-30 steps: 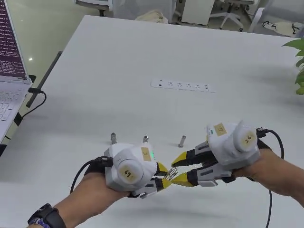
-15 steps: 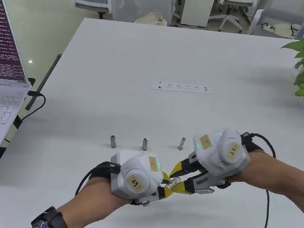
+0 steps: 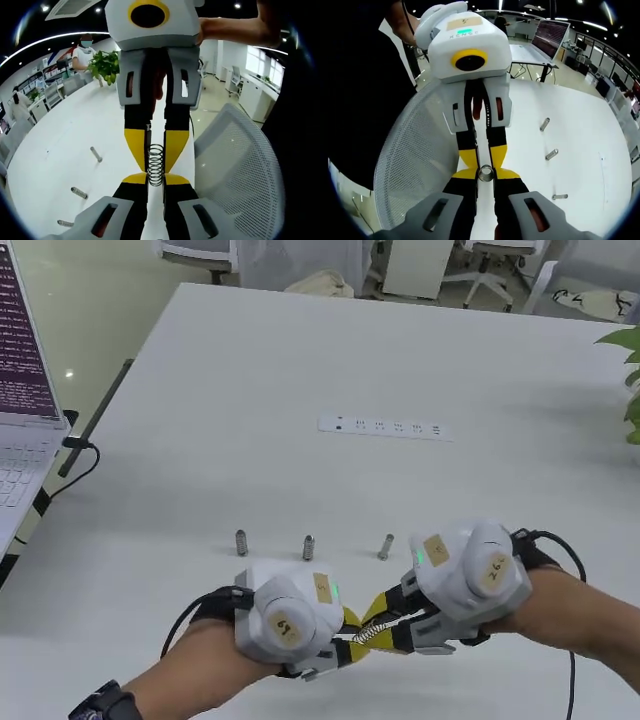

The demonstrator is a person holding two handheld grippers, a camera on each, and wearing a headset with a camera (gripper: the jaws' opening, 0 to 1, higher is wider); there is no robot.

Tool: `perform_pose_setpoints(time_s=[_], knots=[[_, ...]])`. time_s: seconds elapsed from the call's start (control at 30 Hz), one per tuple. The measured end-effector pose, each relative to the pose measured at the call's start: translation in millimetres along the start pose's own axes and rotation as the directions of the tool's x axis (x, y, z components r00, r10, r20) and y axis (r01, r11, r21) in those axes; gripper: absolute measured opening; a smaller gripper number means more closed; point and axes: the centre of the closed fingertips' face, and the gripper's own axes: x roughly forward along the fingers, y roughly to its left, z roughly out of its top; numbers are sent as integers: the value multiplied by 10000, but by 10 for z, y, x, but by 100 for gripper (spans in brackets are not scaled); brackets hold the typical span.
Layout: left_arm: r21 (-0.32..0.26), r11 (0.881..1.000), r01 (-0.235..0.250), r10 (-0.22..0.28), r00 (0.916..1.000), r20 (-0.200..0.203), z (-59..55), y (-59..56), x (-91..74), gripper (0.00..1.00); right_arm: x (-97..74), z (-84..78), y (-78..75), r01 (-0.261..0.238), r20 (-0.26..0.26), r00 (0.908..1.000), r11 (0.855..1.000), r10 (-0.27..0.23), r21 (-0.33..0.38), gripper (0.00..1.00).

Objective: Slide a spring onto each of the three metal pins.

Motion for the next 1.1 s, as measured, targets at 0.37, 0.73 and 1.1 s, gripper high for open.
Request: perform_pose_setpoints(time_s=[0.37, 0.73, 1.1], knots=[[-915, 9949, -423, 456, 9983, 350, -37, 133, -117, 14, -124, -28, -144, 436, 227, 9988, 9985, -443, 331, 9], [-1924, 9755, -1068, 1215, 9904, 661, -122, 317, -301, 17, -233, -167, -261, 891, 178, 9957, 9931, -907, 769, 9], [-2670, 9465, -1812, 2056, 9764, 662, -275, 495, -505, 22, -335, -363, -474, 1357, -75, 9907, 9826, -1359, 1265, 9]])
